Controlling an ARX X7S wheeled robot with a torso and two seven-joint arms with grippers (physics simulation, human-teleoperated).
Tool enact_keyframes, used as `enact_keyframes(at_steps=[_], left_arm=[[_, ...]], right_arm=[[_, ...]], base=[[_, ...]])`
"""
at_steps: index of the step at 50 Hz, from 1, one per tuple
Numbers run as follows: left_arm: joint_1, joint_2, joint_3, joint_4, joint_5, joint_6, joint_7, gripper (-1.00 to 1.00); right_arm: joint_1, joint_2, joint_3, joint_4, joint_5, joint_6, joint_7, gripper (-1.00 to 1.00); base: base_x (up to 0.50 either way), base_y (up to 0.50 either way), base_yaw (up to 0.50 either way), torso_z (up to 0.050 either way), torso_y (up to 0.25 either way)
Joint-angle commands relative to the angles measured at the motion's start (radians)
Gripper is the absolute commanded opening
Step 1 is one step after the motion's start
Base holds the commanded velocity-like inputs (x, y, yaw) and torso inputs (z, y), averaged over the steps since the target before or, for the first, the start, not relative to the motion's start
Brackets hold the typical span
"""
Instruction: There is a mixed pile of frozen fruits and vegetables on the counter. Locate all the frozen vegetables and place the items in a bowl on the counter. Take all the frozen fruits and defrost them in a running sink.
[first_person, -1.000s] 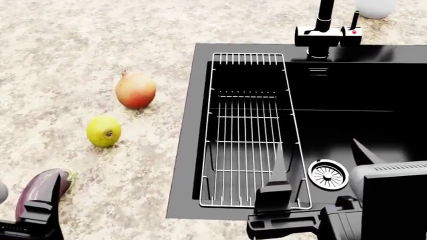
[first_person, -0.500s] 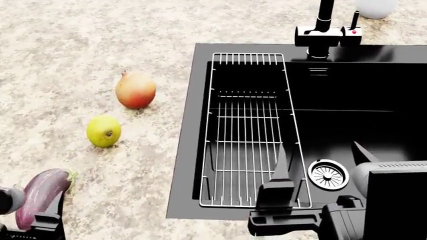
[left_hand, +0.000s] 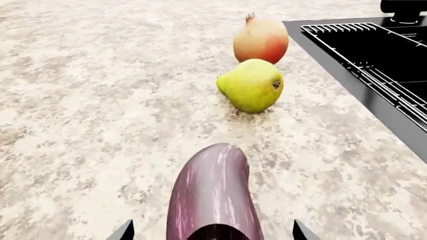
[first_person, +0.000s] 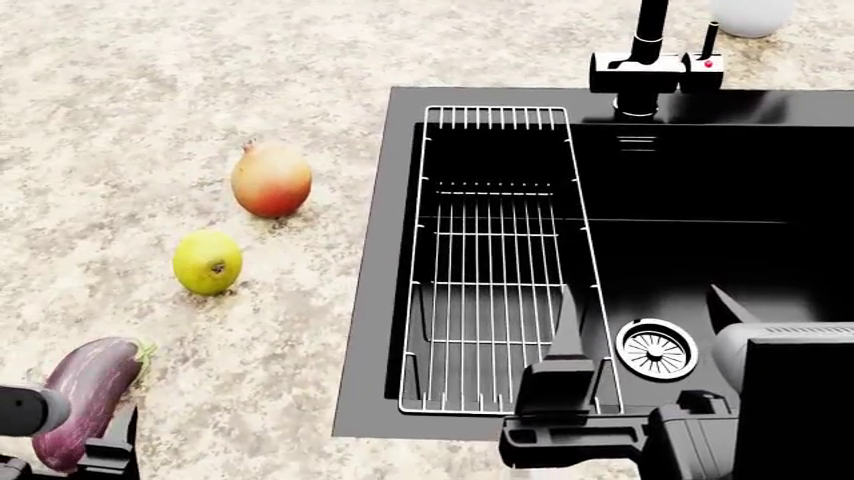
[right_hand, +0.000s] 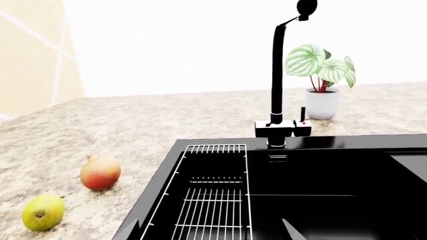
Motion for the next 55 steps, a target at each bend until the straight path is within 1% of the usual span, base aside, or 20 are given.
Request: enact_keyframes(at_steps=[1,13,21,23,26,33,37,49,55], left_arm=[[-0.002,0.004,-0.012,0.006,-0.013,0.002,-0.006,-1.0],[-0.011,-0.015,-0.065,0.141,-0.065,-0.038,-0.067,-1.0],[-0.014,-0.039,-0.146,0.266,-0.16,-0.09,-0.12,-1.0],[-0.034,-0.036,-0.148,0.278,-0.174,-0.104,-0.135,-1.0],[-0.036,-0.042,-0.169,0.303,-0.205,-0.118,-0.146,-1.0],[-0.039,-0.052,-0.207,0.339,-0.253,-0.13,-0.163,-1.0],[-0.05,-0.046,-0.195,0.33,-0.247,-0.128,-0.165,-1.0],[-0.054,-0.048,-0.207,0.337,-0.266,-0.127,-0.175,-1.0],[-0.052,-0.05,-0.21,0.347,-0.281,-0.13,-0.18,-1.0]], right_arm=[[-0.001,0.001,0.001,0.002,0.001,-0.006,0.0,1.0],[-0.002,0.0,-0.01,0.004,-0.017,-0.013,-0.006,1.0],[-0.005,0.001,-0.016,0.001,-0.029,-0.023,-0.018,1.0],[-0.02,0.003,-0.014,-0.01,-0.044,-0.042,-0.041,1.0],[-0.019,0.006,-0.015,-0.012,-0.051,-0.039,-0.033,1.0],[-0.018,0.001,-0.033,-0.009,-0.067,-0.043,-0.045,1.0],[-0.02,0.004,-0.037,-0.009,-0.074,-0.046,-0.05,1.0],[-0.019,0.013,-0.028,-0.013,-0.071,-0.05,-0.042,1.0],[-0.021,0.013,-0.025,-0.014,-0.069,-0.054,-0.039,1.0]], base=[[0.0,0.0,0.0,0.0,0.0],[0.0,0.0,0.0,0.0,0.0],[0.0,0.0,0.0,0.0,0.0],[0.0,0.0,0.0,0.0,0.0],[0.0,0.0,0.0,0.0,0.0],[0.0,0.0,0.0,0.0,0.0],[0.0,0.0,0.0,0.0,0.0],[0.0,0.0,0.0,0.0,0.0],[0.0,-0.5,0.0,0.0,0.0]])
